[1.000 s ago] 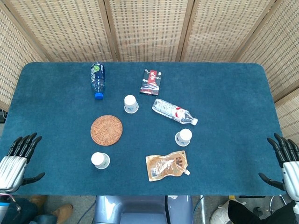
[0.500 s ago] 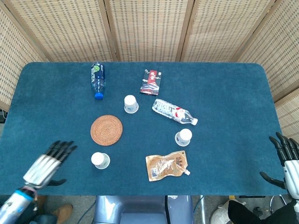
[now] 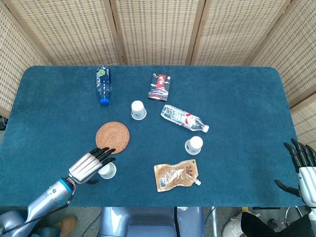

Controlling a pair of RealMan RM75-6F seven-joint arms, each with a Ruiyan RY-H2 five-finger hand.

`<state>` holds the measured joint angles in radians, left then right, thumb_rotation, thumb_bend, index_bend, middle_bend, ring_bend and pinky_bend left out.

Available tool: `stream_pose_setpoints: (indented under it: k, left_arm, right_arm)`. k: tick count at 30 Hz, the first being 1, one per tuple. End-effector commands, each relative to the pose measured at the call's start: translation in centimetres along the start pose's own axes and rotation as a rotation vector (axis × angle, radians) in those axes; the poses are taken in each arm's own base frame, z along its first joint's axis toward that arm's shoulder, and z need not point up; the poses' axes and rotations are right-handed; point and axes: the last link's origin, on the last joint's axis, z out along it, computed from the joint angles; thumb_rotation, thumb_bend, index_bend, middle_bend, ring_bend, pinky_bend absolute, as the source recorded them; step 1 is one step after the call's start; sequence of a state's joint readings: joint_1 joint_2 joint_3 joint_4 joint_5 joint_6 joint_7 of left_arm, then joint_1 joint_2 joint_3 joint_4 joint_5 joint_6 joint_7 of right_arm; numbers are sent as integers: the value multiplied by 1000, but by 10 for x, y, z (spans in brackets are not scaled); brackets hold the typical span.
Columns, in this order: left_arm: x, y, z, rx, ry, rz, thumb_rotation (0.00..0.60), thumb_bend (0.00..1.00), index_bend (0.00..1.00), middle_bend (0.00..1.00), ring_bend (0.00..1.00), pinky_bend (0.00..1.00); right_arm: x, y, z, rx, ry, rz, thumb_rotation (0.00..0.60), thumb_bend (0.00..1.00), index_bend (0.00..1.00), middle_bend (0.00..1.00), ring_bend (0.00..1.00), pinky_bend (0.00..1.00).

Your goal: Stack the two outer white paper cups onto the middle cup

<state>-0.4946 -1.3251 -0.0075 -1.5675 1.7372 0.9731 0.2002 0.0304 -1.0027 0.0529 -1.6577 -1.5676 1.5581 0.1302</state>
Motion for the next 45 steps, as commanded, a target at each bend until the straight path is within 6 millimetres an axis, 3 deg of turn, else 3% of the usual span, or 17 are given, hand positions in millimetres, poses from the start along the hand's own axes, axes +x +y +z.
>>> stream_pose_setpoints:
  k: [1, 8, 14, 21, 23, 27, 30, 38, 45]
  left_arm:
    - [1, 0, 8, -6, 5, 6, 600, 118, 261, 156, 176, 263]
    - [3, -3, 15, 16, -27, -10, 600, 161, 492, 355, 355, 398]
    - [22, -12, 20, 45, 25, -39, 600, 187, 516, 374, 369, 405]
    - [69, -24, 36, 69, 115, -84, 600, 198, 521, 377, 372, 406]
    - [114, -33, 59, 92, 196, -109, 600, 195, 521, 377, 372, 406]
    - [163, -41, 96, 132, 195, -122, 600, 194, 518, 377, 371, 405]
    - [186, -39, 126, 154, 201, -119, 600, 193, 518, 377, 371, 405]
    - [203, -39, 183, 235, 167, -95, 600, 193, 518, 377, 371, 404]
    - [192, -43, 215, 294, 105, -108, 600, 193, 516, 377, 371, 403]
  right_arm:
    - [-1, 0, 1, -1, -1, -2, 600, 0, 0, 0, 0, 0]
    - [-1, 1, 2, -7, 2, -1, 600, 0, 0, 0, 0, 0]
    - [-3, 1, 2, -10, -4, -1, 600, 0, 0, 0, 0, 0]
    - [-5, 1, 6, -17, -16, 2, 600, 0, 0, 0, 0, 0]
    - [-6, 3, 10, -32, -19, 2, 600, 0, 0, 0, 0, 0]
    - [-10, 10, 16, -67, -31, -7, 600, 0, 0, 0, 0, 0]
    - [-9, 16, 20, -92, -25, -8, 600, 0, 0, 0, 0, 0]
    - [-6, 20, 23, -102, 6, -19, 600, 0, 0, 0, 0, 0]
    - [-4, 22, 24, -113, 21, -23, 600, 0, 0, 0, 0, 0]
